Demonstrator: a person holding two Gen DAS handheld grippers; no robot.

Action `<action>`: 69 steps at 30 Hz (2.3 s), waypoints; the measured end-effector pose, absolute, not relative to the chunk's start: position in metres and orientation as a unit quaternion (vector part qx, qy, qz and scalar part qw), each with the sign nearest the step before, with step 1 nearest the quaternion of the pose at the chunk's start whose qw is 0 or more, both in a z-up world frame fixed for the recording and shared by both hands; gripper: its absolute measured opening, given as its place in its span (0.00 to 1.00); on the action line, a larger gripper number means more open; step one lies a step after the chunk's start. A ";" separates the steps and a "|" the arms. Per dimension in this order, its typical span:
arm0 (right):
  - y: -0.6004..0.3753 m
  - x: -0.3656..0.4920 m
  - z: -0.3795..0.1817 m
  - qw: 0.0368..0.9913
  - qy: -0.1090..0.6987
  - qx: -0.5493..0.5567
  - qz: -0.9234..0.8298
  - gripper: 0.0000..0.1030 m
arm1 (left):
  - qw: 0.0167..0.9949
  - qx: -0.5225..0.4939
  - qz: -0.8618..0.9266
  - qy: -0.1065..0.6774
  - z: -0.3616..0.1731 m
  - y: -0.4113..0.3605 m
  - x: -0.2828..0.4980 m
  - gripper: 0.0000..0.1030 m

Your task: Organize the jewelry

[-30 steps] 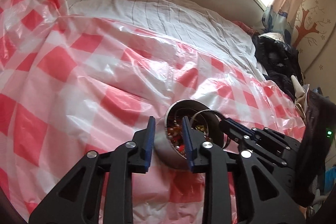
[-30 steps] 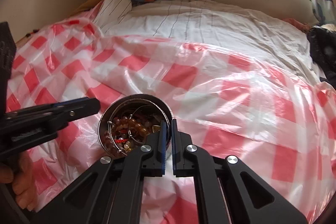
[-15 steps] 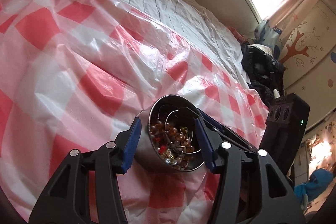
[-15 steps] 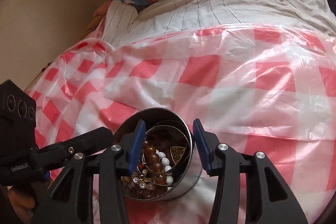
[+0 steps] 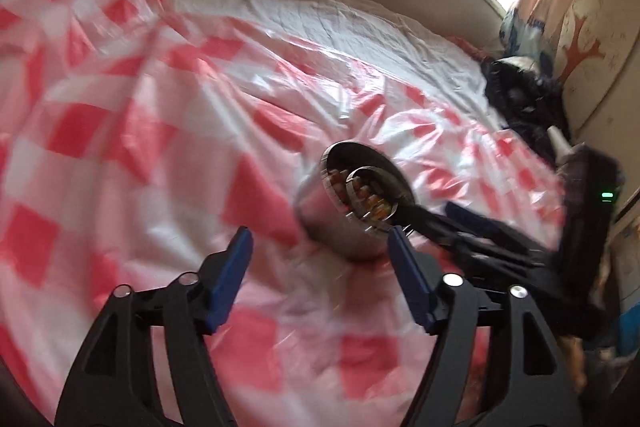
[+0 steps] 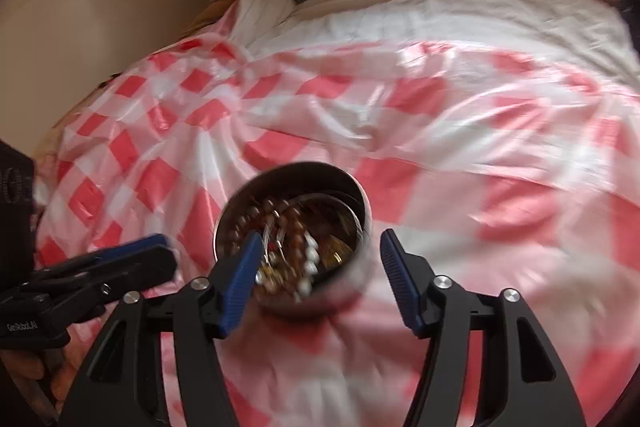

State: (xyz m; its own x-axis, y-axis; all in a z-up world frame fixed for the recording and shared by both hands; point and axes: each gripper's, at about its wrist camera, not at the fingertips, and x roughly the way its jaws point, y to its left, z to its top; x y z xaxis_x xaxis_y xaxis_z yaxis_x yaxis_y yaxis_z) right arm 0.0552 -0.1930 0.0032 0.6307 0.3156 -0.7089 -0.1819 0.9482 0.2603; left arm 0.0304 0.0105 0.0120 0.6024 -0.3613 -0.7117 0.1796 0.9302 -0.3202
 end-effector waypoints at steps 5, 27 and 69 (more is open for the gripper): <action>-0.196 -0.033 0.001 0.921 0.381 0.048 0.059 0.77 | 0.907 -0.063 -0.111 0.401 0.003 0.015 -0.015 0.80; -0.174 -0.112 -0.034 0.942 0.328 -0.024 -0.070 0.93 | 0.926 0.006 -0.070 0.370 -0.025 -0.002 -0.067 0.92; -0.164 -0.098 -0.039 0.929 0.354 -0.062 -0.093 0.93 | 0.917 0.025 -0.039 0.397 -0.035 -0.012 -0.058 0.93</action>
State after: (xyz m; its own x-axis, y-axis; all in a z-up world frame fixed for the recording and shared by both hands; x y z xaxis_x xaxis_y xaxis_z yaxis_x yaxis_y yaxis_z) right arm -0.0976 -0.1643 -0.0387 0.7326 -0.2165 -0.6453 0.1287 0.9750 -0.1810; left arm -0.0581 -0.0117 -0.0346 0.6821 -0.0524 -0.7294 0.0924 0.9956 0.0149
